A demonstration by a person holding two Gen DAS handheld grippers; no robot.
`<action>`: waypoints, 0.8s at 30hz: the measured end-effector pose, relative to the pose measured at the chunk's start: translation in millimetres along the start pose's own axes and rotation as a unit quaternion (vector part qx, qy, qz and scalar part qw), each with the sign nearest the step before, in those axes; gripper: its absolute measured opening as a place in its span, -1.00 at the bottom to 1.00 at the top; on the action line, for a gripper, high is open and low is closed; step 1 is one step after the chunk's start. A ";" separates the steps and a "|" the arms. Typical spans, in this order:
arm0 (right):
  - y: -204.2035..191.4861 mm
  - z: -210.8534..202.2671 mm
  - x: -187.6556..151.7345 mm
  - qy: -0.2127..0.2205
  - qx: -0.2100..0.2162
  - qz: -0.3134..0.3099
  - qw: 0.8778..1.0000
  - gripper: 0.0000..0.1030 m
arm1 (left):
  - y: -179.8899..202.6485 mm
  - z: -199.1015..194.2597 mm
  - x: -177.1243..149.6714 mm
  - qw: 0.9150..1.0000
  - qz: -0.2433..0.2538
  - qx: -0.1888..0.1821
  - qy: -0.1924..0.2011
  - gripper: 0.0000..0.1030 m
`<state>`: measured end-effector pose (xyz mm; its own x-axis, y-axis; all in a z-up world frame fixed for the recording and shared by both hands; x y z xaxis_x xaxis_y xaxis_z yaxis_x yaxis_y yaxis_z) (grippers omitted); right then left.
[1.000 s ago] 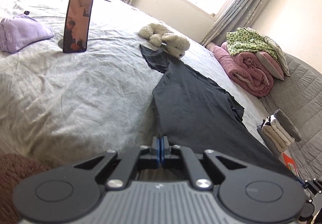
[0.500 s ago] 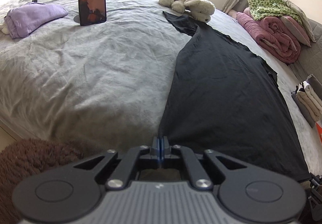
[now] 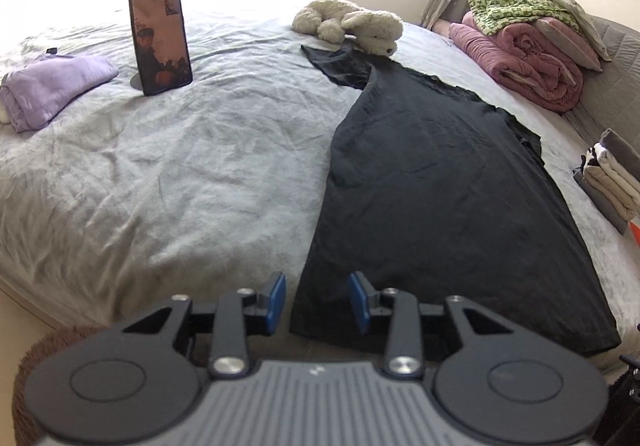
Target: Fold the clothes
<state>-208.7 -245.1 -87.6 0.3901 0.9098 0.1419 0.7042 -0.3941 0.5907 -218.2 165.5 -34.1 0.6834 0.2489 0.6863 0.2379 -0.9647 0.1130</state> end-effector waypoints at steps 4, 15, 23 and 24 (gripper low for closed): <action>23.7 -16.2 15.1 0.060 0.012 0.076 0.995 -0.18 | 32.2 0.9 11.5 0.999 0.030 -0.032 0.030 0.15; 65.0 21.5 104.9 0.266 0.057 0.328 0.905 0.07 | 138.4 59.6 27.6 0.982 0.090 -0.095 0.134 0.53; 58.8 62.4 107.7 0.266 0.059 0.355 0.894 0.26 | 124.8 109.6 15.8 0.986 0.106 -0.067 0.111 0.53; 59.2 63.0 97.5 0.274 0.059 0.361 0.890 0.36 | 116.3 107.2 14.7 0.985 0.107 -0.071 0.113 0.53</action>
<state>-91.7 -188.0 -88.8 0.4415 0.3289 0.8348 0.4580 -0.8827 0.1055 -106.4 66.2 -87.9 0.5332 0.0284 0.8455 -0.0053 -0.9993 0.0369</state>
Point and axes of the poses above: each gripper's, at about its wrist camera, not at the fingertips, and z roughly the way its jaws point, y to its right, x to its top, the point moved 3 cm from there along z, roughly the way its jaws point, and after that the axes turned 8 degrees about x, right-handed, at the moved point
